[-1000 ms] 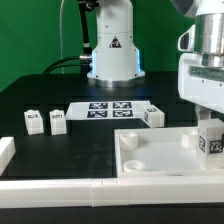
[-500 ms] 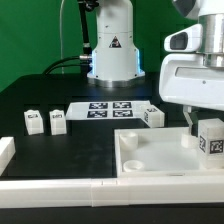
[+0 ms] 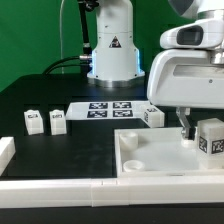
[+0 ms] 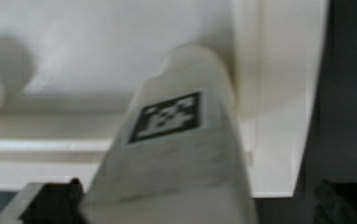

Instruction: Assemble one leg

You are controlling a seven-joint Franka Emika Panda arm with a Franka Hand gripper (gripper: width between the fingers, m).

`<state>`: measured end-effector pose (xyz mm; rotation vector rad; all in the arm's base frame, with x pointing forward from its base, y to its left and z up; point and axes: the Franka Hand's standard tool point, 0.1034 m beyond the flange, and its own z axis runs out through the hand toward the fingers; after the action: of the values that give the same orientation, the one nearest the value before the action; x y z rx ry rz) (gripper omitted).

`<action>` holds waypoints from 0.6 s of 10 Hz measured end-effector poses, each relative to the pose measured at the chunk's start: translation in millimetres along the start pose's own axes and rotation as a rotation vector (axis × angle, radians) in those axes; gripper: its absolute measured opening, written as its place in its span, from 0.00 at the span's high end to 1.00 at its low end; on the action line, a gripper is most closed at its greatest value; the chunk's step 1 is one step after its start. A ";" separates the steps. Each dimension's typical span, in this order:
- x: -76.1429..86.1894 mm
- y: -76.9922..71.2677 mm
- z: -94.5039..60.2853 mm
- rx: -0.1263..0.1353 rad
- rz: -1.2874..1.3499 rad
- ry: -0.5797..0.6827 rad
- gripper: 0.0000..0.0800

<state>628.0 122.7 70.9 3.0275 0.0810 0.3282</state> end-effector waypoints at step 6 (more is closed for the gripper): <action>0.6 1.6 0.2 -0.009 -0.090 0.006 0.63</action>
Offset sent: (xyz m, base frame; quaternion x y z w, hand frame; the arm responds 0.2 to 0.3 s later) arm 0.0000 0.0000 0.0000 0.0000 0.0000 0.0000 1.0000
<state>628.8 121.2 71.1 3.0023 0.2152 0.3290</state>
